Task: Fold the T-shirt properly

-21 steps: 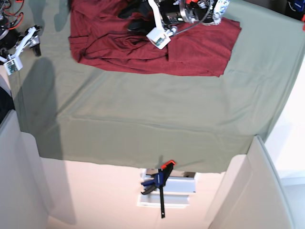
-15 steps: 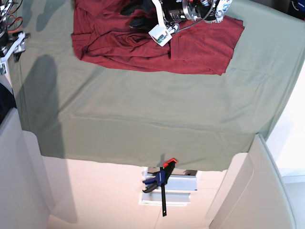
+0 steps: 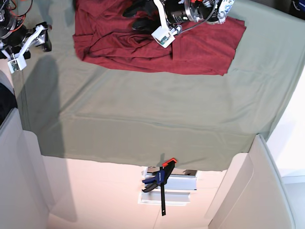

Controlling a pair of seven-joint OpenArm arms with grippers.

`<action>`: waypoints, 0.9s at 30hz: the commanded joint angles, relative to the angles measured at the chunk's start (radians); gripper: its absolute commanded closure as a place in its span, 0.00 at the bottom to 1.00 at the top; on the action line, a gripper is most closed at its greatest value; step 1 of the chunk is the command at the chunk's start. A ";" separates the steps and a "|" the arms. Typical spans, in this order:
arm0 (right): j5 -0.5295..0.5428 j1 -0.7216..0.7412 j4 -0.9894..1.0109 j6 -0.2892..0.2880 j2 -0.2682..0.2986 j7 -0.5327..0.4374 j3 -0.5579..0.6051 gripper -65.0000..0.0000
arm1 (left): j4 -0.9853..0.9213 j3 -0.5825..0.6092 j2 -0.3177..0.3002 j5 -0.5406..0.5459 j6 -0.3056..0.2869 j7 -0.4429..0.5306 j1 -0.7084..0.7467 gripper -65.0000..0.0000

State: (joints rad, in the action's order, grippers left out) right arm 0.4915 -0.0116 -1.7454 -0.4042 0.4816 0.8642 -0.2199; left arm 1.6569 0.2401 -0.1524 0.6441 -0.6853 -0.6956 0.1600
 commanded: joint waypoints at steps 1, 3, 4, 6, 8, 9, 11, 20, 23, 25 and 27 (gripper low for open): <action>0.048 0.000 -0.015 -0.016 0.019 -0.003 -0.007 0.34 | 0.020 -0.001 -0.001 0.021 -0.013 0.018 -0.010 0.45; 0.112 -0.019 -0.015 -0.025 0.018 0.016 -0.007 0.34 | 0.020 -0.001 -0.001 0.020 -0.013 0.018 -0.010 0.45; 0.119 -0.028 -0.014 -0.030 0.014 0.024 -0.007 0.34 | 0.020 -0.001 -0.001 0.019 -0.013 0.018 -0.010 0.45; 0.150 -0.048 -0.014 -0.030 0.012 0.043 -0.007 0.34 | 0.020 -0.001 -0.007 0.019 -0.013 0.019 -0.010 0.45; 0.161 -0.071 -0.012 -0.047 0.005 0.058 -0.007 0.34 | 0.020 -0.001 -0.016 0.019 -0.013 0.018 -0.010 0.45; 0.174 -0.086 -0.008 -0.050 -0.002 0.063 -0.007 0.34 | 0.020 -0.001 -0.020 0.019 -0.013 0.018 -0.010 0.45; 0.205 -0.117 0.002 -0.075 -0.022 0.064 -0.007 0.34 | 0.020 -0.001 -0.028 0.022 -0.013 0.019 -0.010 0.45; 0.210 -0.146 0.024 -0.098 -0.085 0.013 -0.007 0.70 | 0.020 -0.002 -0.032 0.021 -0.013 0.018 -0.013 0.45; 0.174 -0.145 0.024 -0.098 -0.085 -0.016 -0.007 0.90 | 0.020 -0.002 -0.039 0.021 -0.013 0.019 -0.013 0.45; 0.145 -0.144 0.024 -0.099 -0.085 -0.023 -0.007 0.90 | 0.020 -0.001 -0.046 0.022 -0.013 0.021 -0.013 0.45; 0.128 -0.144 0.024 -0.098 -0.085 -0.039 -0.007 0.90 | 0.020 -0.002 -0.050 0.022 -0.013 0.024 -0.013 0.45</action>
State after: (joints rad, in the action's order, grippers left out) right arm 0.6083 -0.1665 -1.7081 -0.4923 0.3820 0.8444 -0.2195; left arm 1.6569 0.2409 -0.2028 0.6445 -0.6853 -0.6945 0.1596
